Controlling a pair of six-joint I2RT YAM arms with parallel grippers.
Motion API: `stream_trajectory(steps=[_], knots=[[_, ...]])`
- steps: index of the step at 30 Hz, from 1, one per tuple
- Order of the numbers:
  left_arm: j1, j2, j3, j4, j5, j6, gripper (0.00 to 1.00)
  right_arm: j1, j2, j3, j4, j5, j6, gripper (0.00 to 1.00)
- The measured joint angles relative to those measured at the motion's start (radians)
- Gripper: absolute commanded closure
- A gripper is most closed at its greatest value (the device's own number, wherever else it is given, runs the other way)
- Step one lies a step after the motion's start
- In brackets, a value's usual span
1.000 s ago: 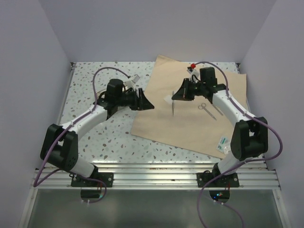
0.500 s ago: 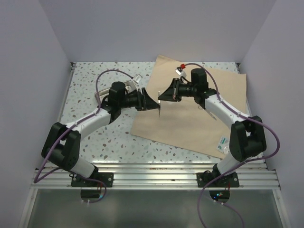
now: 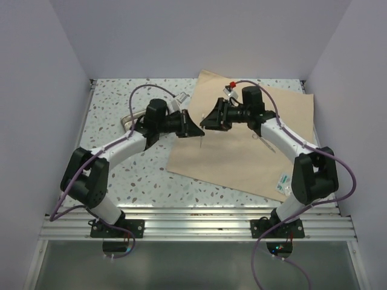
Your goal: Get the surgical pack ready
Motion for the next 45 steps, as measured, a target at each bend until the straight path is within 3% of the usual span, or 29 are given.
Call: stream_trajectory(steps=[1, 4, 10, 15, 20, 25, 34, 45], knots=[[0.0, 0.01, 0.048, -0.079, -0.034, 0.047, 1.0, -0.002, 0.006, 0.03, -0.058, 0.02, -0.023, 0.32], [0.001, 0.047, 0.188, -0.283, -0.156, 0.187, 1.0, -0.017, 0.045, 0.19, -0.268, 0.129, -0.136, 0.3], [0.006, 0.165, 0.48, -0.655, -0.603, 0.516, 1.0, -0.136, 0.064, 0.323, -0.489, 0.312, -0.278, 0.29], [0.015, 0.264, 0.528, -0.772, -0.982, 0.753, 1.0, -0.183, 0.066, 0.263, -0.56, 0.36, -0.307, 0.3], [0.056, 0.382, 0.528, -0.815, -1.169, 0.917, 1.0, -0.168, 0.07, 0.209, -0.61, 0.357, -0.32, 0.29], [0.124, 0.443, 0.545, -0.836, -1.183, 0.971, 1.0, -0.166, 0.07, 0.208, -0.617, 0.357, -0.334, 0.3], [0.186, 0.486, 0.607, -0.867, -1.02, 0.979, 1.0, -0.166, 0.073, 0.201, -0.618, 0.355, -0.346, 0.29], [0.176, 0.467, 0.544, -0.885, -0.911, 0.977, 0.85, -0.166, 0.105, 0.201, -0.611, 0.353, -0.348, 0.29]])
